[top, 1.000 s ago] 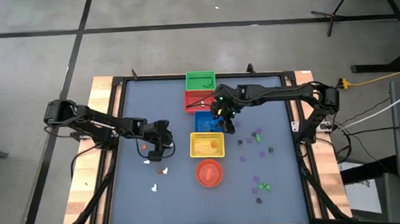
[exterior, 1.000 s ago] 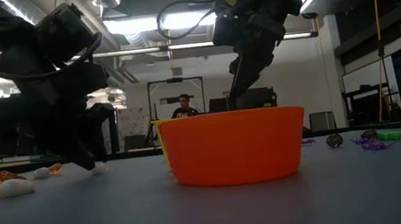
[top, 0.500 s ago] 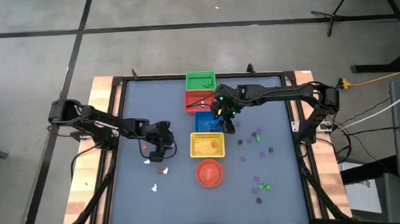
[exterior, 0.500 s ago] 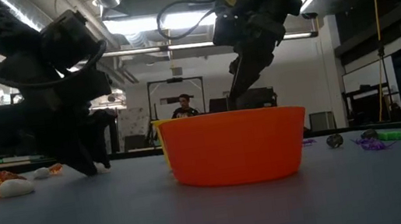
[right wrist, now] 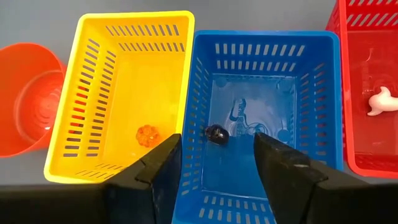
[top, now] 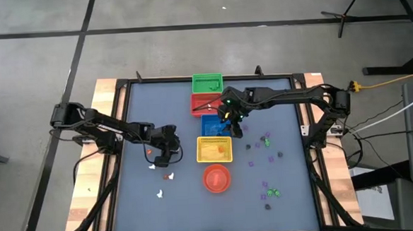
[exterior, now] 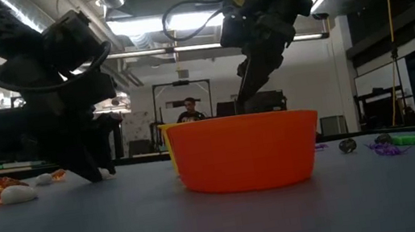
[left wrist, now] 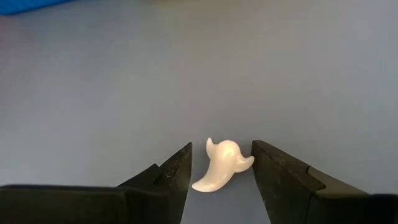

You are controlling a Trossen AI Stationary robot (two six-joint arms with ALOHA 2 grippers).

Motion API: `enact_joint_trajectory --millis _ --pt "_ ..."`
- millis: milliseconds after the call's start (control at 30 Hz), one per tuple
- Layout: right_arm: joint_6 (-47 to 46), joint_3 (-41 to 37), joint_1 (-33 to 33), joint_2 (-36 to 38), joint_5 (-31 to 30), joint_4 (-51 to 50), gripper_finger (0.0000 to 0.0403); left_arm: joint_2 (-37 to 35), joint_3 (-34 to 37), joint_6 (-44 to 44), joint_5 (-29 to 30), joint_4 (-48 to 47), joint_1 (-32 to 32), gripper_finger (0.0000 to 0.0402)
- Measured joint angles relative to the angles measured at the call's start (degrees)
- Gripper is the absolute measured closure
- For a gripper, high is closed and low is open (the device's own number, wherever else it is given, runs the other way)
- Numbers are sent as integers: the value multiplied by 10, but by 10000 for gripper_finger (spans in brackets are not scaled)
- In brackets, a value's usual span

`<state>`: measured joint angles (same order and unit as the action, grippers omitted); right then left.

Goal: Sort Halloween decoration
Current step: Put the white ghost toy into the red bin

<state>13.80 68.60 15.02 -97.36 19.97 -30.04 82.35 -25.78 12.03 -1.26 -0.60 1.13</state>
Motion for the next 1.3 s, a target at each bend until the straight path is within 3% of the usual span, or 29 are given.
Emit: enact_joint_trajectory --millis 433,1300 --pt "0 0 0 0 0 0 205 0 1 0 -4 -1 0 294" --pt "0 0 0 0 0 0 205 1 1 0 3 -1 0 334"
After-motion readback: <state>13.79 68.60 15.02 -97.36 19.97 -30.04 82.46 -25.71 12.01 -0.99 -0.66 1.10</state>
